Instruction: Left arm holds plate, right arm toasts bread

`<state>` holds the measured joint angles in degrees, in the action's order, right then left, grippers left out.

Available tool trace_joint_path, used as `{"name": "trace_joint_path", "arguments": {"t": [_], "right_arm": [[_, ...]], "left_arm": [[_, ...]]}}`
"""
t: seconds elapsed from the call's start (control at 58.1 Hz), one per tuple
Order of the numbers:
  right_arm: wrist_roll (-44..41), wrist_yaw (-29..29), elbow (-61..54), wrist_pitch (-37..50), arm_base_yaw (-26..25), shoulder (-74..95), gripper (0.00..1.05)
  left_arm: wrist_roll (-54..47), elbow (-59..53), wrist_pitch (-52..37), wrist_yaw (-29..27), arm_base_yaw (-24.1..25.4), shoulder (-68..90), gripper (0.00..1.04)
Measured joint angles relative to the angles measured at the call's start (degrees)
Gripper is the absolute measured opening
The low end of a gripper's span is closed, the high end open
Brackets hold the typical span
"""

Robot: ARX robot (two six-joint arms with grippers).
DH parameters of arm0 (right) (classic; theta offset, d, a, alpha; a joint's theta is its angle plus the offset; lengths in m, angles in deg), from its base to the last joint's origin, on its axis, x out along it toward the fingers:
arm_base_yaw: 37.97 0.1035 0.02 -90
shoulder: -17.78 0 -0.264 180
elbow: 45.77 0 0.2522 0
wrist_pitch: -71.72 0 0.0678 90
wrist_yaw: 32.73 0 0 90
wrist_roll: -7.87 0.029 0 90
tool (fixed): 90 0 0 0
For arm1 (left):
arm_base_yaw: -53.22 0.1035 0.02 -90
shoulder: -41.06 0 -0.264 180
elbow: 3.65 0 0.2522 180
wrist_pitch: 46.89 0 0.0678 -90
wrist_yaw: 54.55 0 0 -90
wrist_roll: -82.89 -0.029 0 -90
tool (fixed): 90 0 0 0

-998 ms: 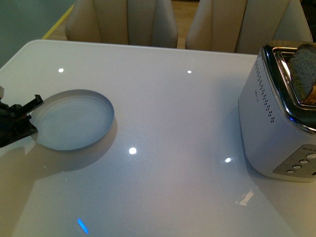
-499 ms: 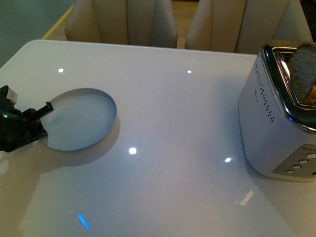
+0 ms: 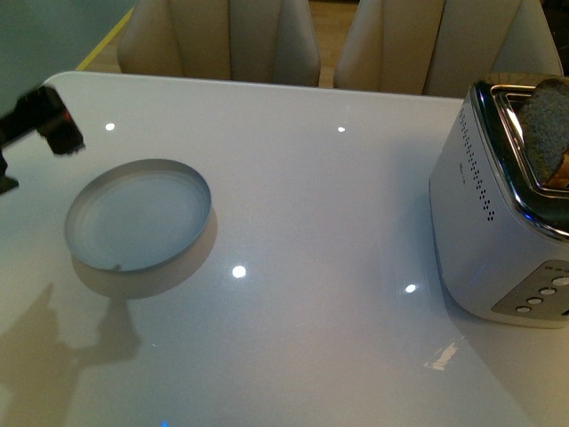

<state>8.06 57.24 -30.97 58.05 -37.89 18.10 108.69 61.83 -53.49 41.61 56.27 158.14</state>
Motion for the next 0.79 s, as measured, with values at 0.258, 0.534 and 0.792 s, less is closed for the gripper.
{"name": "trace_joint_path", "arguments": {"t": [0.258,0.534,0.792], "right_arm": [[0.0,0.0,0.0,0.0,0.0,0.0,0.96],[0.0,0.0,0.0,0.0,0.0,0.0,0.96],[0.0,0.1,0.0,0.0,0.0,0.0,0.96]], "left_arm": [[1.0,-2.3,3.9,-5.4,-9.3,-19.9,0.97],[-11.2,-12.0,-15.2,-16.5,-15.9,-27.7,0.79],[-24.0,-30.7,-36.5,-14.4,-11.1,-39.3,0.29]]}}
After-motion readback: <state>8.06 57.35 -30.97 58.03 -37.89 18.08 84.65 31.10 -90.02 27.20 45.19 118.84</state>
